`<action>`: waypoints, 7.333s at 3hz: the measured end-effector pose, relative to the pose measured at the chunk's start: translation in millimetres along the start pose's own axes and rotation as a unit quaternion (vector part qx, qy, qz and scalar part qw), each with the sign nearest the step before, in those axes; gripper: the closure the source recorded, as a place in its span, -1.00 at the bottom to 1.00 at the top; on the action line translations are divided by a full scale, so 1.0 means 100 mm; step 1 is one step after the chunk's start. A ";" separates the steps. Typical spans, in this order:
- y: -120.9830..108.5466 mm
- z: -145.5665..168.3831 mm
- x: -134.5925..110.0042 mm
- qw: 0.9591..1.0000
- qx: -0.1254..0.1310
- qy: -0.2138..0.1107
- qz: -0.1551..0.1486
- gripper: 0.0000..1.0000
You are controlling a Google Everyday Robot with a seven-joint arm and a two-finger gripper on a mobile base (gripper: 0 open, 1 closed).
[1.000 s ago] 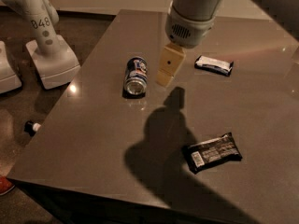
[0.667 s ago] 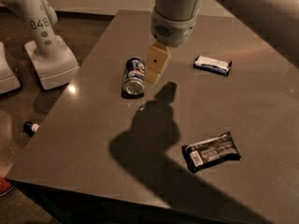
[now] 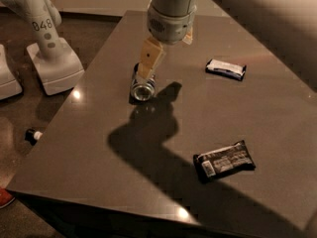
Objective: Place pepsi can upright
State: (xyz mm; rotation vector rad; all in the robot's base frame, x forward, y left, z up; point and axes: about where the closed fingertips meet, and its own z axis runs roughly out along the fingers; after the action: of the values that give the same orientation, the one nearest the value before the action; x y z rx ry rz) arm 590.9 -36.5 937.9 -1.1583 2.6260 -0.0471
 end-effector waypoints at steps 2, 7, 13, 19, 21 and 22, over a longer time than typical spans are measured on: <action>-0.03 0.16 -0.35 0.992 -0.025 -0.025 0.122 -1.00; 0.03 1.02 -0.66 0.947 -0.043 0.055 0.313 -0.94; 0.09 0.26 -0.48 0.974 -0.032 -0.188 0.121 1.00; -0.31 0.01 -0.31 0.825 -0.016 -0.565 -0.025 1.00; -0.46 0.20 -0.20 0.820 -0.001 -0.572 0.006 1.00; -0.52 0.24 -0.17 0.809 -0.002 -0.587 0.032 0.95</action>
Offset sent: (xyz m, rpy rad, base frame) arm 0.0432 0.0374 -0.0161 0.2003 0.0375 -0.4233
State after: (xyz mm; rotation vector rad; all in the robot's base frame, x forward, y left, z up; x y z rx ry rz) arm 646.0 -57.4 925.7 -0.6938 1.5208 0.5185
